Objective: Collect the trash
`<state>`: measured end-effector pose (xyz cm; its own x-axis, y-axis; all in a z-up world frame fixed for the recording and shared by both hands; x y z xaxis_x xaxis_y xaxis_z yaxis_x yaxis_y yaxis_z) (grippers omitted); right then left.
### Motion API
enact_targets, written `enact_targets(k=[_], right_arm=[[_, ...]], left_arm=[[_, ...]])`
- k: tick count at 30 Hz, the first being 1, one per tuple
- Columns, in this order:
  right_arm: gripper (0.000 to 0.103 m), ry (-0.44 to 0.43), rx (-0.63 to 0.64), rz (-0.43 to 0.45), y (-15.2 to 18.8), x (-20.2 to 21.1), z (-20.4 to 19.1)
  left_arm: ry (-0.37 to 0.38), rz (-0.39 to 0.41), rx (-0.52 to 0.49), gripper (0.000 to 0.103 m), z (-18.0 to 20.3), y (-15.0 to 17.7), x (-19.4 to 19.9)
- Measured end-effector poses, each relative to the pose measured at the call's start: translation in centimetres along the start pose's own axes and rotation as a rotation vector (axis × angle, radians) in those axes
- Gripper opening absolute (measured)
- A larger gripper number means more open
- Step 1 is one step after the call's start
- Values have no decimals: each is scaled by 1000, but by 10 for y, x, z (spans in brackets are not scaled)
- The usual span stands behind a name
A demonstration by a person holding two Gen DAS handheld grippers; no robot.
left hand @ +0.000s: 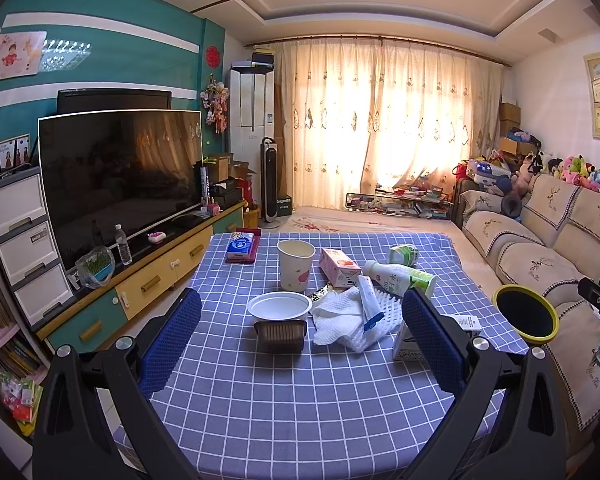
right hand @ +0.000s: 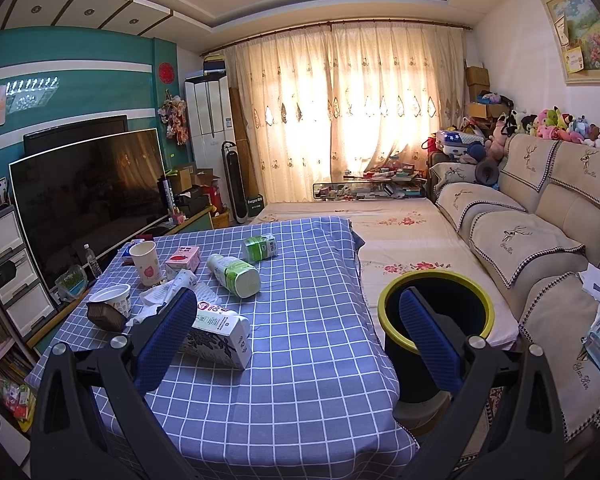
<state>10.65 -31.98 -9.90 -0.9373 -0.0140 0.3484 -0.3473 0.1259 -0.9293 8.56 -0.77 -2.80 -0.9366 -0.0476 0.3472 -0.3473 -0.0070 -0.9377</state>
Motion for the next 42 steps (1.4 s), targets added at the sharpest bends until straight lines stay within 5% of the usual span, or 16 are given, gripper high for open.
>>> enact_targets(k=[42], right_arm=[[97, -4, -5, -41, 4, -27, 4]], left_arm=[[12, -16, -33, 99, 11, 1, -23]])
Point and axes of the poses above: each gripper's, at about its wrist camera, not at the fingertips, and x roughly against the way its jaws point, z to its right, y to its underside, the point moved 9 cm from there along -x, roughly the way its jaws point, and after that the axes turned 4 degrees about -y, right-handed, at the moved point
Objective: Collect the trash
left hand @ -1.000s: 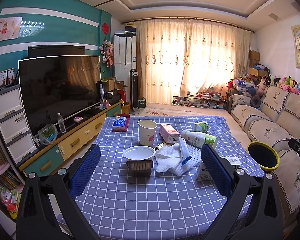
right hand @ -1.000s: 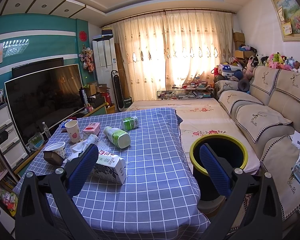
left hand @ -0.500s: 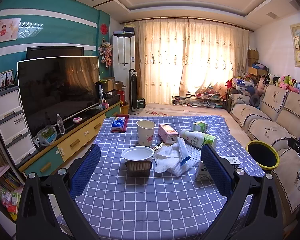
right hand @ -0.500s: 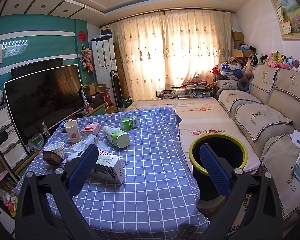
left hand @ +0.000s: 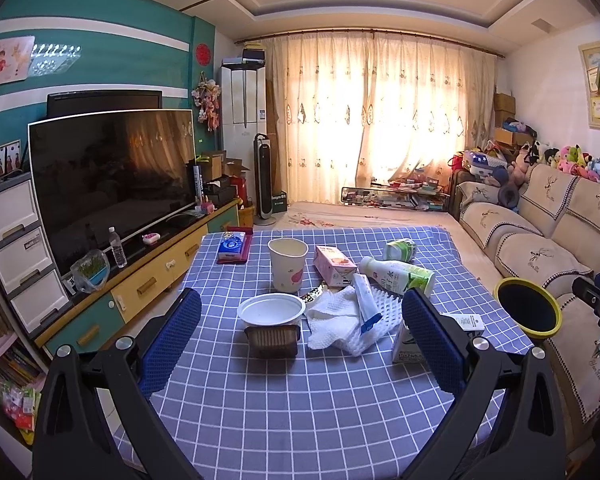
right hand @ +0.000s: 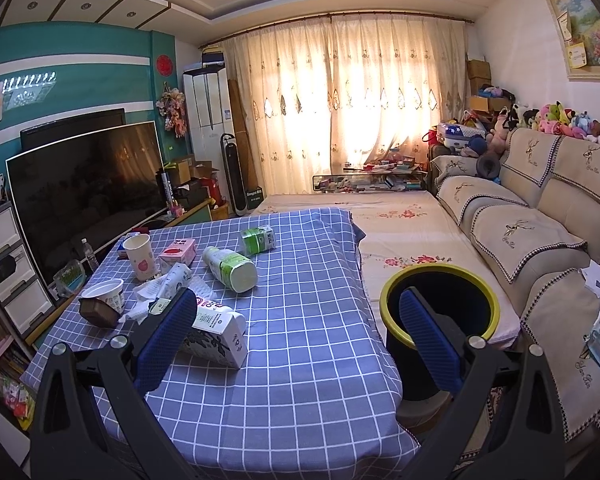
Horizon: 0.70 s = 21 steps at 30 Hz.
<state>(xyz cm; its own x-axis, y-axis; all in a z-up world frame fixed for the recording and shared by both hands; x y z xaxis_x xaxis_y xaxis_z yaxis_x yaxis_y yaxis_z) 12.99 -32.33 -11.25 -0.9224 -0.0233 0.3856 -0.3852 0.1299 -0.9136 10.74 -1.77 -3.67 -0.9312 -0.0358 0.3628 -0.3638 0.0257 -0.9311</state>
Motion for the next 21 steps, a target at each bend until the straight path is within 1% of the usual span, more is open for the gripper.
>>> enact_targets(k=[4, 7, 11, 14, 18, 21], right_arm=[[97, -10, 8, -8, -6, -18, 1], [97, -32, 10, -31, -12, -41, 0], [97, -93, 12, -83, -19, -83, -6], [96, -165, 6, -133, -22, -121, -14], [96, -238, 11, -212, -21, -172, -24], [96, -289, 27, -254, -19, -201, -33]], left_arm=[[-5, -4, -9, 99, 1, -6, -18], [-15, -12, -7, 99, -2, -11, -37], [-23, -31, -5, 99, -3, -16, -71], [-18, -54, -8, 99, -3, -21, -104], [-7, -63, -8, 99, 0, -30, -146], [16, -64, 5, 99, 4, -38, -176]])
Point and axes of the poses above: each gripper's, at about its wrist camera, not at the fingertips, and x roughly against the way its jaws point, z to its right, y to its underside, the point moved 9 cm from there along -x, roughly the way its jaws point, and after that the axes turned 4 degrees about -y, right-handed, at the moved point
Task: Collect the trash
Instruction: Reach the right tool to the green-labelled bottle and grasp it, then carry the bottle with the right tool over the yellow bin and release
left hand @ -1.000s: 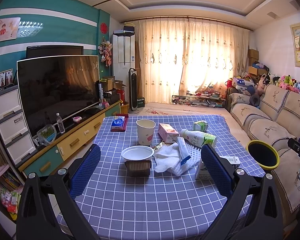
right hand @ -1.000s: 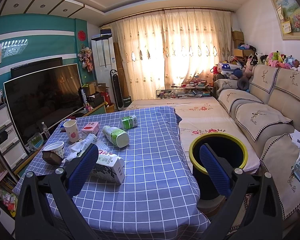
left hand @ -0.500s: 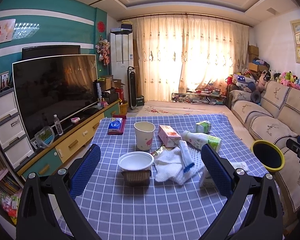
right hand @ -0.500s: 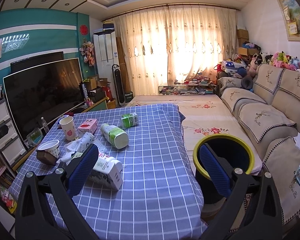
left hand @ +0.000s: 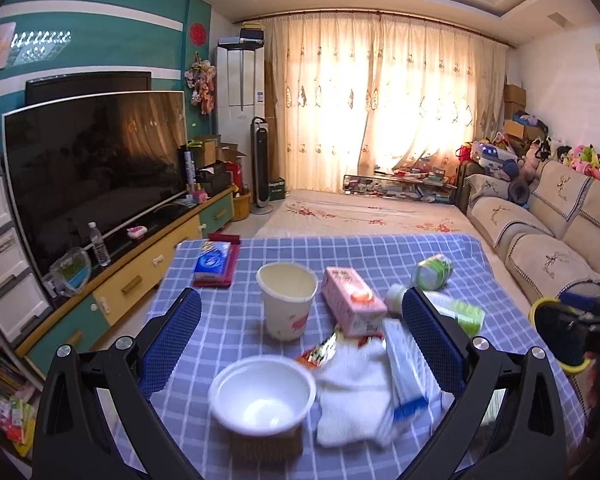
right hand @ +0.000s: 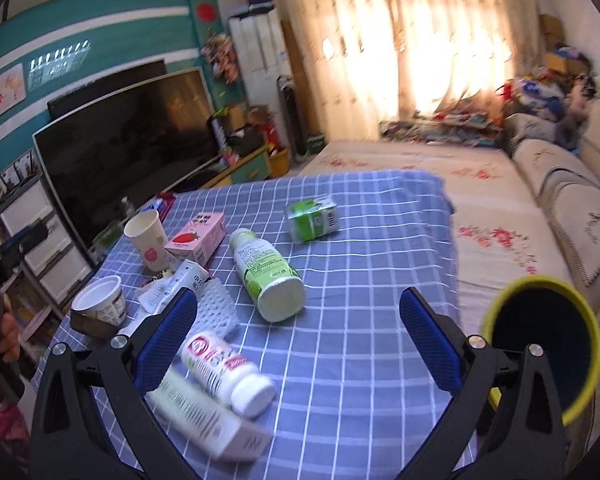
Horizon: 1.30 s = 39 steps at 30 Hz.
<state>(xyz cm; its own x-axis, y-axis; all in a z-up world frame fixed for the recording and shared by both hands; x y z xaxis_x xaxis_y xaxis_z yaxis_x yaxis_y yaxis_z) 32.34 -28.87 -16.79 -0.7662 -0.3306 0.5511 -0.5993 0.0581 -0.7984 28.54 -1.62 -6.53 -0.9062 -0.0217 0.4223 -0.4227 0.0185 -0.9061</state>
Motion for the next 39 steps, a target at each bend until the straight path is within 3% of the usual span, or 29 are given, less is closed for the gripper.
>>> enact_targets(k=[5, 8, 14, 23, 26, 33, 39], right_arm=[[96, -64, 61, -59, -5, -34, -5], [87, -84, 104, -115, -4, -61, -6], [82, -118, 152, -206, 10, -99, -9], [74, -138, 166, -269, 22, -125, -14], [57, -137, 163, -271, 23, -129, -13], [53, -172, 129, -208, 10, -112, -14], [51, -145, 89, -112, -16, -75, -8]], left_arm=[[59, 8, -20, 99, 24, -16, -44], [94, 12, -47, 99, 44, -22, -67], [156, 4, -74, 99, 71, -13, -97], [160, -21, -55, 99, 64, 2, -108], [160, -30, -41, 99, 58, 4, -105], [151, -24, -28, 99, 51, 5, -103], [162, -20, -10, 99, 46, 4, -98]])
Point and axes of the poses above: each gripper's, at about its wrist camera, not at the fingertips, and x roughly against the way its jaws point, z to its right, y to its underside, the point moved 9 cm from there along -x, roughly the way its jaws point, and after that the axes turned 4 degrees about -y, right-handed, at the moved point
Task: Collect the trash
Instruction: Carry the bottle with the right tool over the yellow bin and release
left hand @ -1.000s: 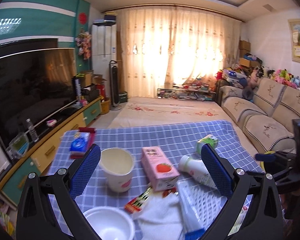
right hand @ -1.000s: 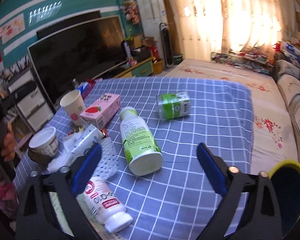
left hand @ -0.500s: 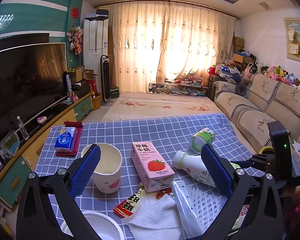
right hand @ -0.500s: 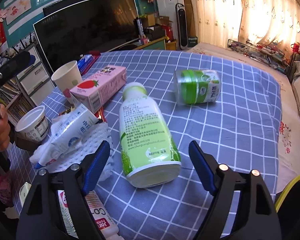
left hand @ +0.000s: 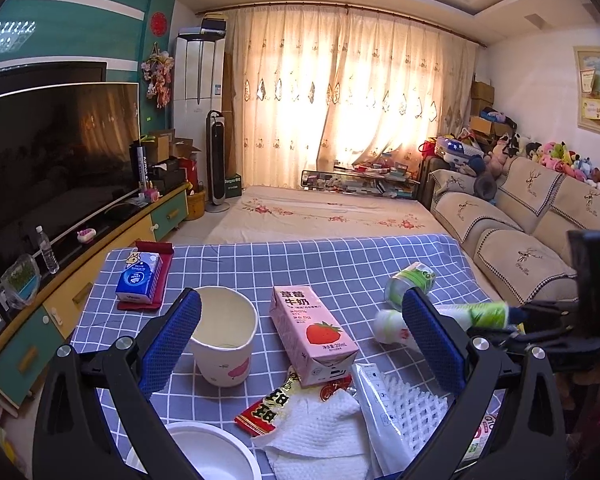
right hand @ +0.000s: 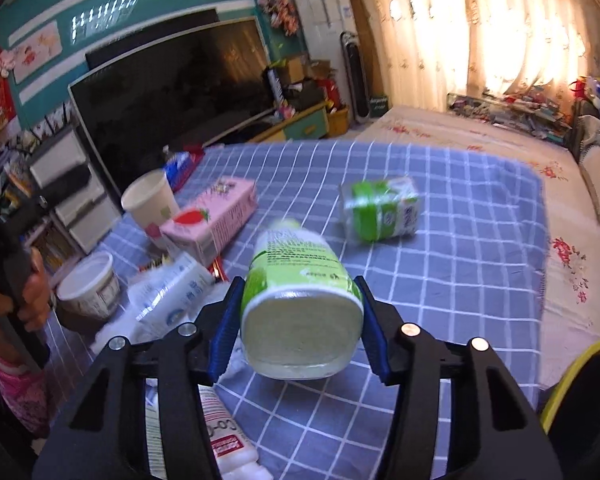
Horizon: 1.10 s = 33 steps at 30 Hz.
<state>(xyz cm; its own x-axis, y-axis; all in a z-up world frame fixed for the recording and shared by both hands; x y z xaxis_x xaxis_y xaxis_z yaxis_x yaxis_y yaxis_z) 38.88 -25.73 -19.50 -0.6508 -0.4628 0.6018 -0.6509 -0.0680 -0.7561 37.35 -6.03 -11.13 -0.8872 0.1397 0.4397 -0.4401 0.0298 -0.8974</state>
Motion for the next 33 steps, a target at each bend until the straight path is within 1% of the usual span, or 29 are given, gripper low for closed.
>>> enact_targets(k=[3, 5, 8, 11, 12, 14, 17, 19, 20, 21, 23, 25, 29, 33], right_arm=[[50, 33, -16, 59, -9, 30, 2], [49, 72, -27, 108, -16, 60, 6], [49, 138, -50, 154, -19, 97, 18], [49, 248, -99, 200, -20, 138, 45], [49, 299, -126, 219, -19, 156, 60], [49, 373, -181, 240, -13, 177, 87], [49, 465, -253, 257, 0, 197, 126], [49, 542, -319, 239, 17, 201, 163], [49, 559, -344, 226, 24, 200, 175], [49, 582, -389, 193, 38, 194, 196], [49, 606, -438, 145, 59, 183, 220], [49, 636, -488, 67, 86, 163, 245], [49, 661, -596, -71, 137, 126, 282], [49, 685, -633, -151, 166, 106, 293]], left_arm=[[9, 5, 5, 99, 1, -2, 4], [15, 8, 9, 99, 1, -2, 5], [20, 11, 7, 99, 3, -2, 8], [20, 8, 2, 99, 5, -2, 8], [22, 5, 1, 99, 6, -1, 7], [24, 1, -2, 99, 8, -1, 7], [25, 0, -10, 99, 10, 0, 7], [25, 0, -14, 99, 11, 0, 7], [25, -1, -14, 99, 11, 0, 7], [25, -1, -15, 99, 12, 0, 7], [25, -2, -15, 99, 12, 0, 7], [27, -1, -15, 99, 12, 0, 7], [30, -2, -19, 99, 13, 0, 6], [34, -9, -24, 99, 13, 2, 5]])
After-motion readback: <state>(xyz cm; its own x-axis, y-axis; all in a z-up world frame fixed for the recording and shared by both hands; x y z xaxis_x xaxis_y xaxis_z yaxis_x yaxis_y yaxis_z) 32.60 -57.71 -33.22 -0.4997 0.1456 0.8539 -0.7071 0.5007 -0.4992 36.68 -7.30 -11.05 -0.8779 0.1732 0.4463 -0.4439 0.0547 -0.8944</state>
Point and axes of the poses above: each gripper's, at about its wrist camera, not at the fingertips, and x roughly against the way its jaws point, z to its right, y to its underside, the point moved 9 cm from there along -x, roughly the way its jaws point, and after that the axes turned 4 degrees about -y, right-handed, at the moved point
